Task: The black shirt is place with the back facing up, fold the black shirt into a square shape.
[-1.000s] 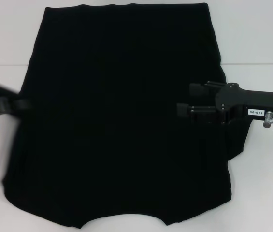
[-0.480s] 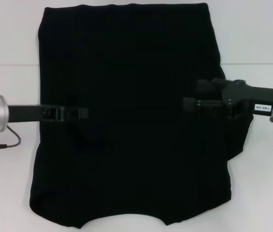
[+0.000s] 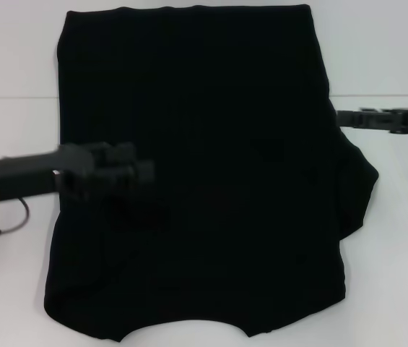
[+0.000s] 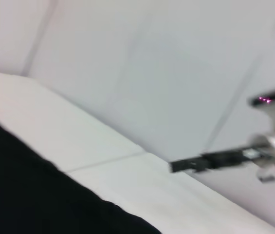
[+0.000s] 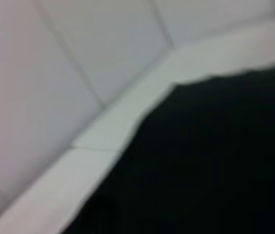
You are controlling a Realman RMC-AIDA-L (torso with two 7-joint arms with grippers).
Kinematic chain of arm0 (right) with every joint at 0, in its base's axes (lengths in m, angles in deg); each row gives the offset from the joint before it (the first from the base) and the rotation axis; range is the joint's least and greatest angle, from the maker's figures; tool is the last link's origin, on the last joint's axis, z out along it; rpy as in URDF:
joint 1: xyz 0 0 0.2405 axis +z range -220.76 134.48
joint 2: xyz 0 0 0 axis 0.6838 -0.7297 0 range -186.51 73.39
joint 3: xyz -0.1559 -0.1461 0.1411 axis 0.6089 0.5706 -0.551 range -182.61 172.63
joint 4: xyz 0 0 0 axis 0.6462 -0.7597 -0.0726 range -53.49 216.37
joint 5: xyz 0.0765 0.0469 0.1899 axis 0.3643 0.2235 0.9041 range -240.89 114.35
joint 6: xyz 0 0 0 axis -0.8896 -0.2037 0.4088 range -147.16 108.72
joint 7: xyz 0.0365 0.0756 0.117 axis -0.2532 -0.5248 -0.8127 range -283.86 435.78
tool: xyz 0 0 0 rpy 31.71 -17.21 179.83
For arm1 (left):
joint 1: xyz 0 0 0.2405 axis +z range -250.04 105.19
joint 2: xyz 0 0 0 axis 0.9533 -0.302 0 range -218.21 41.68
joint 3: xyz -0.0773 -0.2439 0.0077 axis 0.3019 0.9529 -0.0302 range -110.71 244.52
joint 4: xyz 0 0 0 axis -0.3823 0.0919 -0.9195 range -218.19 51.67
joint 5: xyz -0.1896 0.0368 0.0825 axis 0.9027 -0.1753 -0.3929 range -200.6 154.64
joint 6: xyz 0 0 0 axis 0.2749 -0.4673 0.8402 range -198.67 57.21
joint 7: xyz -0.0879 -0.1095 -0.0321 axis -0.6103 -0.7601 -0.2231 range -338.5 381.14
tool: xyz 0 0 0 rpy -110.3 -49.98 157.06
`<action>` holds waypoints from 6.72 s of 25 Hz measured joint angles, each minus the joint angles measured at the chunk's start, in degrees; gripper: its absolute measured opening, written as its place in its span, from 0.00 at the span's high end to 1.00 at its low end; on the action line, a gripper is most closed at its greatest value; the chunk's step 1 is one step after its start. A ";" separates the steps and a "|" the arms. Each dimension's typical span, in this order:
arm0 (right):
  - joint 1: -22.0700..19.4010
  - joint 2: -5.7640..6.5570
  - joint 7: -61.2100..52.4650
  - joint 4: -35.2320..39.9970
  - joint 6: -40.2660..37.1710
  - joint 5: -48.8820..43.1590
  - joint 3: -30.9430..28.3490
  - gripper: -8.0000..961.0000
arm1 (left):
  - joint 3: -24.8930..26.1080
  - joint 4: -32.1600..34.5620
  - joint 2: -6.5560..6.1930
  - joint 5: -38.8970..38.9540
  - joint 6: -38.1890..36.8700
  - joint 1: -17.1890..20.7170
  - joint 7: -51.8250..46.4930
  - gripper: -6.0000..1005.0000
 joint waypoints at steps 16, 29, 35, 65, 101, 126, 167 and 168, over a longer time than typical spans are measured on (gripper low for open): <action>5.93 3.04 -25.45 -4.00 4.04 -26.31 0.57 0.05 | -7.25 -3.55 3.04 -0.52 0.57 0.82 21.81 0.07; 5.94 2.22 -25.53 -9.31 8.16 -26.55 1.59 0.05 | -7.15 -3.72 2.99 -0.10 2.17 0.69 22.43 0.07; 6.67 0.93 -25.45 -11.22 13.24 -26.59 2.49 0.14 | -7.02 -3.72 2.96 -0.06 2.36 0.73 22.45 0.07; 2.73 0.41 -24.17 -5.70 16.97 -26.00 4.14 0.98 | -6.59 -3.72 3.10 0.70 2.64 1.10 20.37 0.07; 15.92 -4.33 -25.99 -1.90 7.85 -30.41 19.70 0.94 | -6.47 -4.69 3.40 3.22 2.36 2.20 19.63 0.07; 17.50 -4.14 -34.67 -0.46 17.37 -35.11 17.33 0.17 | -6.16 -5.01 3.16 3.16 3.13 2.06 19.72 0.07; 6.49 0.29 -34.57 -17.37 16.80 -12.75 -0.91 0.33 | -6.12 -4.68 2.39 1.59 3.21 2.11 20.67 0.07; 6.33 0.29 -34.64 -17.37 16.69 -12.74 -0.91 0.34 | -6.12 -4.68 2.39 1.58 3.21 2.14 20.72 0.07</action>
